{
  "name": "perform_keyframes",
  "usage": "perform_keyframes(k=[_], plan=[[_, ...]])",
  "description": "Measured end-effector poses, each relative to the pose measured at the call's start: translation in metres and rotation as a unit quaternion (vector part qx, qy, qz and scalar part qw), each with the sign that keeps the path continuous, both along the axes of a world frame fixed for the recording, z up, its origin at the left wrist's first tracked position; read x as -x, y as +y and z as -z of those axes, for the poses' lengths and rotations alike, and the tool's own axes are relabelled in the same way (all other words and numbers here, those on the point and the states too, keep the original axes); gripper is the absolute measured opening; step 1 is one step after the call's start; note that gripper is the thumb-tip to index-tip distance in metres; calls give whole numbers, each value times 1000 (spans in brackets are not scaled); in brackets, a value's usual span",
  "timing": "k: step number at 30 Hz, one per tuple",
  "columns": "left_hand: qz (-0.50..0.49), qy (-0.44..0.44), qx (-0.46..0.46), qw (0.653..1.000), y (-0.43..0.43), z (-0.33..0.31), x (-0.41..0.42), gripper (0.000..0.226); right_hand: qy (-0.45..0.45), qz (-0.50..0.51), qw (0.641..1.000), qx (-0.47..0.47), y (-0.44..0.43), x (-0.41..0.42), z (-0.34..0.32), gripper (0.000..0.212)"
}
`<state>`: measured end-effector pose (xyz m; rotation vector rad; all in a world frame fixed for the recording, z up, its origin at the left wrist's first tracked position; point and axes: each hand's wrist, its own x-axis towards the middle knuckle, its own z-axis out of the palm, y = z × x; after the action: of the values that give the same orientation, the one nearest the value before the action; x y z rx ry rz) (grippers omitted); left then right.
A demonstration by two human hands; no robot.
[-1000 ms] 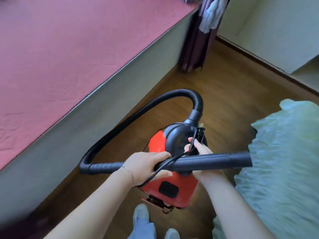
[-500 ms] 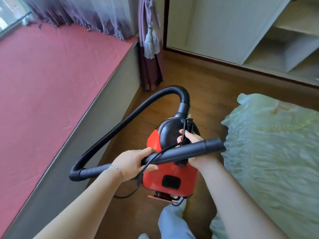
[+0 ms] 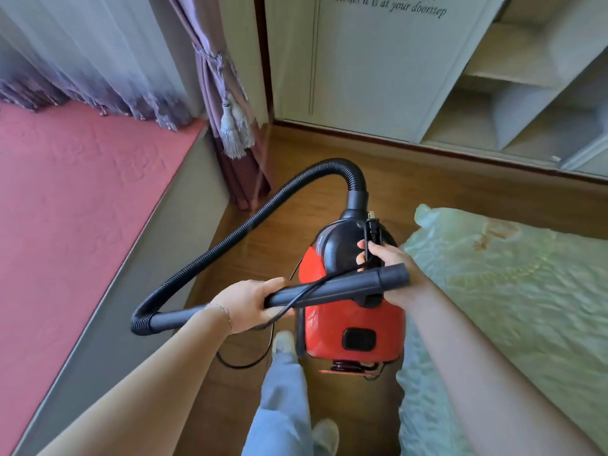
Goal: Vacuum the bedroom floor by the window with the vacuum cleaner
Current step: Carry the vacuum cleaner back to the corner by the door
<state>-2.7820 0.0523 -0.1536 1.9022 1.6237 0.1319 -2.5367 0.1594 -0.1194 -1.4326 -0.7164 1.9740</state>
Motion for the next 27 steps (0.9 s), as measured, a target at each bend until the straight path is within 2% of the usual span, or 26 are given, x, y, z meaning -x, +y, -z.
perform_keyframes(k=[2, 5, 7, 12, 16, 19, 22, 24, 27], plan=[[20, 13, 13, 1000, 27, 1, 11, 66, 3, 13, 1000, 10, 23, -3, -5, 21], [80, 74, 8, 994, 65, 0, 30, 94, 4, 46, 999, 15, 57, 0, -8, 19], [114, 107, 11, 988, 97, -4, 38, 99, 1, 55, 998, 8, 78, 5, -11, 19], [138, 173, 56, 974, 167, -21, 57, 50, -16, 91, 996, -6, 133, -5, -18, 20], [117, 195, 60, 972, 217, -29, 58, 42, -29, 79, 996, -22, 175, -17, -20, 20], [70, 153, 52, 984, 263, -34, 42, 40, -55, 76, 995, -27, 205, -27, -16, 21], [-69, 52, 68, 994, 309, -44, 25, 37, -79, 97, 992, -25, 240, -41, -12, 20], [-164, -44, 63, 983, 336, -50, 3, 44, -70, 112, 991, -5, 259, -45, -11, 19], [-207, -134, 41, 968, 381, -62, -48, 41, -35, 139, 989, 29, 284, -47, -13, 23]])
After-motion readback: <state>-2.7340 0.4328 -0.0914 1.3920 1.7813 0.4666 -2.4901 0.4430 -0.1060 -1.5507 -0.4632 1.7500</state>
